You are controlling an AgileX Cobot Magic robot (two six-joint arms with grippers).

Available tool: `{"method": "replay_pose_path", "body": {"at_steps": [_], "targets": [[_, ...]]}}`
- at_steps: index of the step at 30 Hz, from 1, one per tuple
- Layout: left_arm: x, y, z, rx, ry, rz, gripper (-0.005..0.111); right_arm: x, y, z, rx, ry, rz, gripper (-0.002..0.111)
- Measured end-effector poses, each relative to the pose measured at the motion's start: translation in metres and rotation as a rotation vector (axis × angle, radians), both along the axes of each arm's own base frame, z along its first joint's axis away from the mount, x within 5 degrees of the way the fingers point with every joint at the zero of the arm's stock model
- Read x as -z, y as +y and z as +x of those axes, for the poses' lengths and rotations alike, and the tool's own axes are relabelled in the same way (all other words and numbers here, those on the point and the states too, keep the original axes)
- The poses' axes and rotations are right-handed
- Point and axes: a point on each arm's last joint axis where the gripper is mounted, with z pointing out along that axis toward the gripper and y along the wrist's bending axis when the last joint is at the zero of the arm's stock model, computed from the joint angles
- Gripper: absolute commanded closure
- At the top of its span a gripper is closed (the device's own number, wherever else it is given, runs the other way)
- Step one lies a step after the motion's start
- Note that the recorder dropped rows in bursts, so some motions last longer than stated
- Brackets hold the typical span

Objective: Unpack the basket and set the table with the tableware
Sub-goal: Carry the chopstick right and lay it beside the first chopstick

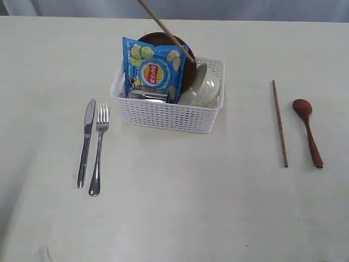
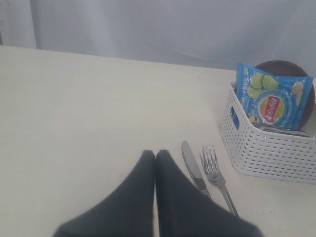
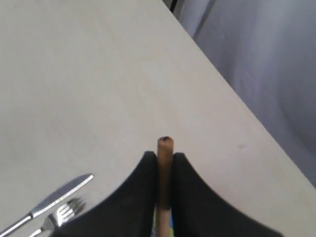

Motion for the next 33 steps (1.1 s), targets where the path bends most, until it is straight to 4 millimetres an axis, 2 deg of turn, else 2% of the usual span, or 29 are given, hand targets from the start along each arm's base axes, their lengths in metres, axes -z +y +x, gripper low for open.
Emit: {"method": "replay_pose_path", "body": {"at_steps": [4, 7, 12, 17, 20, 22, 25, 27, 30, 33], "targets": [[0.0, 0.0, 0.0, 0.0, 0.0, 0.0, 0.107, -0.005, -0.04, 0.013, 0.168, 0.082, -0.068, 0.109], [0.0, 0.0, 0.0, 0.0, 0.0, 0.0, 0.107, -0.003, -0.077, 0.033, 0.307, 0.144, -0.067, 0.109], [0.0, 0.0, 0.0, 0.0, 0.0, 0.0, 0.107, 0.012, -0.141, 0.067, 0.518, 0.271, 0.0, 0.109], [0.0, 0.0, 0.0, 0.0, 0.0, 0.0, 0.107, 0.055, -0.207, 0.091, 0.735, 0.445, 0.024, 0.109], [0.0, 0.0, 0.0, 0.0, 0.0, 0.0, 0.107, 0.096, -0.24, 0.1, 0.831, 0.561, -0.018, 0.109], [0.0, 0.0, 0.0, 0.0, 0.0, 0.0, 0.107, 0.13, -0.259, 0.102, 0.88, 0.653, -0.061, 0.109], [0.0, 0.0, 0.0, 0.0, 0.0, 0.0, 0.107, 0.174, -0.276, 0.1, 0.922, 0.768, -0.117, 0.109], [0.0, 0.0, 0.0, 0.0, 0.0, 0.0, 0.107, 0.195, -0.28, 0.099, 0.934, 0.793, -0.131, 0.109], [0.0, 0.0, 0.0, 0.0, 0.0, 0.0, 0.107, 0.212, -0.282, 0.099, 0.954, 0.776, -0.114, 0.108], [0.0, 0.0, 0.0, 0.0, 0.0, 0.0, 0.107, 0.217, -0.282, 0.101, 0.988, 0.746, -0.08, 0.108]]}}
